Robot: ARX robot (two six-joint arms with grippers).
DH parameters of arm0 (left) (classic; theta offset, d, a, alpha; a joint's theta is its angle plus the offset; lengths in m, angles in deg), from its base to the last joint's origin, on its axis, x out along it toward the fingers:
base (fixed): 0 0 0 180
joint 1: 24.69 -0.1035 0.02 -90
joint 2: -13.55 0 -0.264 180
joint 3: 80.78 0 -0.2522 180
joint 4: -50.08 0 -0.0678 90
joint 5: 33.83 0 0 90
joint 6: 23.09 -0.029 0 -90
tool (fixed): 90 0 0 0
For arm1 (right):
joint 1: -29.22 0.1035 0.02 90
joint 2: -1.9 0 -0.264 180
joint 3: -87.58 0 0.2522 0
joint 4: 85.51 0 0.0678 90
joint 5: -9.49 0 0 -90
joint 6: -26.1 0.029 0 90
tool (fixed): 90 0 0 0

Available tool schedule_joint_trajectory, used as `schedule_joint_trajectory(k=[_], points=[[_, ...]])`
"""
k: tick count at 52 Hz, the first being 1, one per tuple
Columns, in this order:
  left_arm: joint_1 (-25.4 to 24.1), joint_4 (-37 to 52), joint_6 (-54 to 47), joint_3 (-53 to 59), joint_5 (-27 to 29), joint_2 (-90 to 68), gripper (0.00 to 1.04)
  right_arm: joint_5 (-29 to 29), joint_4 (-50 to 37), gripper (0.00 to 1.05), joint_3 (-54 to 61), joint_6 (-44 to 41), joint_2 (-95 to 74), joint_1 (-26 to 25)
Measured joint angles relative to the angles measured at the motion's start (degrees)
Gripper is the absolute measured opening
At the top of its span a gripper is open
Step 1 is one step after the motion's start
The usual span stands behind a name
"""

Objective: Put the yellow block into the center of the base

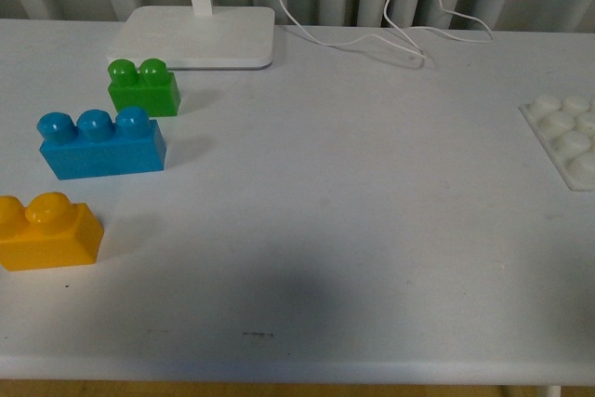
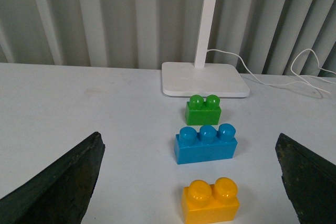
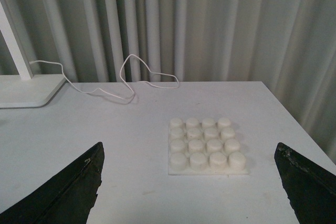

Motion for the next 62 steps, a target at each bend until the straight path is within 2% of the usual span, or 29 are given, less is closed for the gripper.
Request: schedule_joint_trajectory(k=[21,24,26,29,37,40,51,62], points=[[0.00,0.00,0.00,0.00,0.00,0.00,0.98,0.00,0.00,0.95,0.00,0.00,0.00,0.00],[0.00,0.00,0.00,0.00,0.00,0.00,0.98,-2.47,2.84,0.95,-0.94,1.01,-1.18,0.66],[0.00,0.00,0.00,0.00,0.00,0.00,0.98,-5.53,8.31,0.95,-3.43,2.82,-4.98,1.16],[0.00,0.00,0.00,0.00,-0.02,0.00,0.98,-6.64,12.22,0.95,-6.21,4.24,-11.67,1.07],[0.00,0.00,0.00,0.00,-0.02,0.00,0.98,-1.86,11.43,0.95,-12.44,2.93,-28.94,-2.97],[0.00,0.00,0.00,0.00,0.02,0.00,0.98,0.55,11.39,0.95,-18.47,0.31,-41.27,-5.57],[0.00,0.00,0.00,0.00,0.00,0.00,0.98,-1.66,10.10,0.95,-32.11,-3.93,-66.53,-9.11],[0.00,0.00,0.00,0.00,0.00,0.00,0.98,-5.62,12.37,0.95,-48.00,-6.73,-87.76,-10.12]])
